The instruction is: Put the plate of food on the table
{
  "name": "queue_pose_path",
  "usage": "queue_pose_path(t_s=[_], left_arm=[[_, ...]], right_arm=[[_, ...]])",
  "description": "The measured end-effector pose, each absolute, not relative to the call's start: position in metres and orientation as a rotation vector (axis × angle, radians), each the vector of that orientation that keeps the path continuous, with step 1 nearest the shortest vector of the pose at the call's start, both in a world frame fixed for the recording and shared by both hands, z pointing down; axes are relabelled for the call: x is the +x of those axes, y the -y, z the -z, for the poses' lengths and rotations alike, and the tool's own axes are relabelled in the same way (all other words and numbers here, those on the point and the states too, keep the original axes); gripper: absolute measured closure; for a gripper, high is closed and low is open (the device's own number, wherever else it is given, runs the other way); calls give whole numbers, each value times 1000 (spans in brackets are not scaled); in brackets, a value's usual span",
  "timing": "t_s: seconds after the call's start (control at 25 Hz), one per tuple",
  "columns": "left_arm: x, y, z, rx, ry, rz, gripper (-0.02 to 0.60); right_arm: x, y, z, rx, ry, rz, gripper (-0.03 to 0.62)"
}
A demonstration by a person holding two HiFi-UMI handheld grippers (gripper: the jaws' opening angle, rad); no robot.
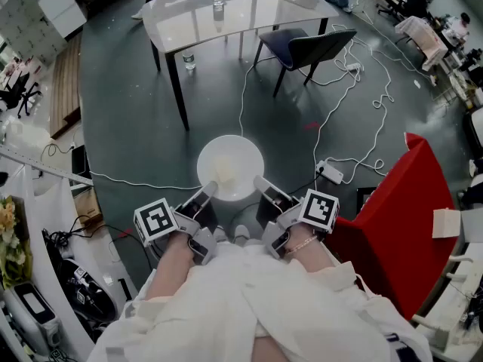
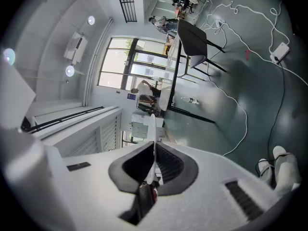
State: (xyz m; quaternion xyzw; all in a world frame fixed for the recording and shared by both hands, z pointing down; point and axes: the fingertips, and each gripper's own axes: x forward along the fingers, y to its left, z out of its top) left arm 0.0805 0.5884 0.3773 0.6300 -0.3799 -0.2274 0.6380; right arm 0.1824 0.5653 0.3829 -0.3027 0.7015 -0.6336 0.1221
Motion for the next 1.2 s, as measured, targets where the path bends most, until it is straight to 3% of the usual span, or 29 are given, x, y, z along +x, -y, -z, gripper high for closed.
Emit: queue_pose_path(t_s=[1.2], left_arm=[[120, -584, -382, 1418, 842, 605, 557]], right_arm=[[221, -552, -381, -749, -2024, 1819, 583]])
